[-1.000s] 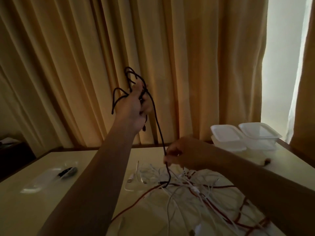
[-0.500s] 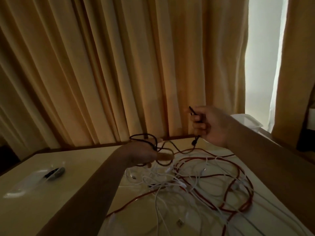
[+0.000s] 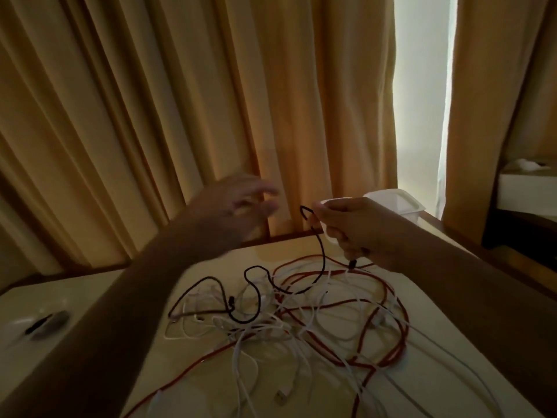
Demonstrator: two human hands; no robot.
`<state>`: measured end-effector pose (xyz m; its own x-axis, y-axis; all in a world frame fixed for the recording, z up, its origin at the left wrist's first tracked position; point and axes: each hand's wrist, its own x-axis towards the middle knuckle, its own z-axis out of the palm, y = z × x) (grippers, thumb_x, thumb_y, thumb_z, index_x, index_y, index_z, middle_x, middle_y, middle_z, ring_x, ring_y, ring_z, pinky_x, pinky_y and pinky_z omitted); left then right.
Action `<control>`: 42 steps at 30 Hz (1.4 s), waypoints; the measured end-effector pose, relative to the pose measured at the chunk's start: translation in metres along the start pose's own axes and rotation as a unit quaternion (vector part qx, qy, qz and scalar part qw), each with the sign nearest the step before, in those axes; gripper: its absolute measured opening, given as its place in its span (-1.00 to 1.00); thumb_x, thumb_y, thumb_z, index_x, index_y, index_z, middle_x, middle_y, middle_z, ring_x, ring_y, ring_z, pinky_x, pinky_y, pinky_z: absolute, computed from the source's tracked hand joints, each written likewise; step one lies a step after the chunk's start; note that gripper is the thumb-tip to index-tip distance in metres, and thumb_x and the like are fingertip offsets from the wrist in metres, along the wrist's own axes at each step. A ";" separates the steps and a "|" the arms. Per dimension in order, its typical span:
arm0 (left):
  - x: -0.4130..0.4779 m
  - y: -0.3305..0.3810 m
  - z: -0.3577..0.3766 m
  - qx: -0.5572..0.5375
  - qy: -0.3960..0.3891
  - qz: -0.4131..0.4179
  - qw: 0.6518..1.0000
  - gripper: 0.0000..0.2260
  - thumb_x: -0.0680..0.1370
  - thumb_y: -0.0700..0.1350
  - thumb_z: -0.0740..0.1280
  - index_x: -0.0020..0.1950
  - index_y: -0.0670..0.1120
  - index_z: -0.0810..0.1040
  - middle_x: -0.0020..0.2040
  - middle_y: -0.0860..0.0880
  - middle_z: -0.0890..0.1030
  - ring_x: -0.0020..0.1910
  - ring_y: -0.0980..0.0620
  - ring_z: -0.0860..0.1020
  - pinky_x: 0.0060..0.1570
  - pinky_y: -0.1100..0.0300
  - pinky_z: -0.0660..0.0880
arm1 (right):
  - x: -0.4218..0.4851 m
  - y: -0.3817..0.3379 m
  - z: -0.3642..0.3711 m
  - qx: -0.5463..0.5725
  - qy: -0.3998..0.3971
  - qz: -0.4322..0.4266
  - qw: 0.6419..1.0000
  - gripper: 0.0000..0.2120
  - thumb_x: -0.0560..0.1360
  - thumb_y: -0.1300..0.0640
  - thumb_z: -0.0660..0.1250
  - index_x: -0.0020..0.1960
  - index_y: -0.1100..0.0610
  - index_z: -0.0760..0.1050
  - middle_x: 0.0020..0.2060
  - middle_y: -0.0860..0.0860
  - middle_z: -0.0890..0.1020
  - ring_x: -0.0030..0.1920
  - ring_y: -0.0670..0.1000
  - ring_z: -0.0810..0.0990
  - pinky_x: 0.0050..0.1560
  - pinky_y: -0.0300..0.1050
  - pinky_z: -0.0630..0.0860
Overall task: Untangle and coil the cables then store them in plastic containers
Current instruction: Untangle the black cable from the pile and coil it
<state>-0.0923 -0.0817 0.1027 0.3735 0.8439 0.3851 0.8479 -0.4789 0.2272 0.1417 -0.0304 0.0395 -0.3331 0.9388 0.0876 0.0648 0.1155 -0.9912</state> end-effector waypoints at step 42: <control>0.008 0.008 0.113 -0.022 0.052 0.152 0.987 -0.78 0.64 0.06 0.25 -0.02 0.02 0.66 -0.24 0.25 0.46 -0.23 0.26 0.46 -0.26 0.40 0.34 | 0.008 0.069 0.001 -0.243 0.122 -0.228 0.935 -0.77 0.65 0.23 0.26 0.13 -0.02 0.63 -0.04 -0.26 0.65 0.04 -0.38 0.57 0.02 -0.51 0.44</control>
<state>-0.0403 -0.0516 0.0068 0.5656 0.6319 0.5299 0.6853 -0.7176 0.1243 0.1426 -0.0153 -0.0284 -0.2106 0.7953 0.5684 0.4079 0.5999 -0.6883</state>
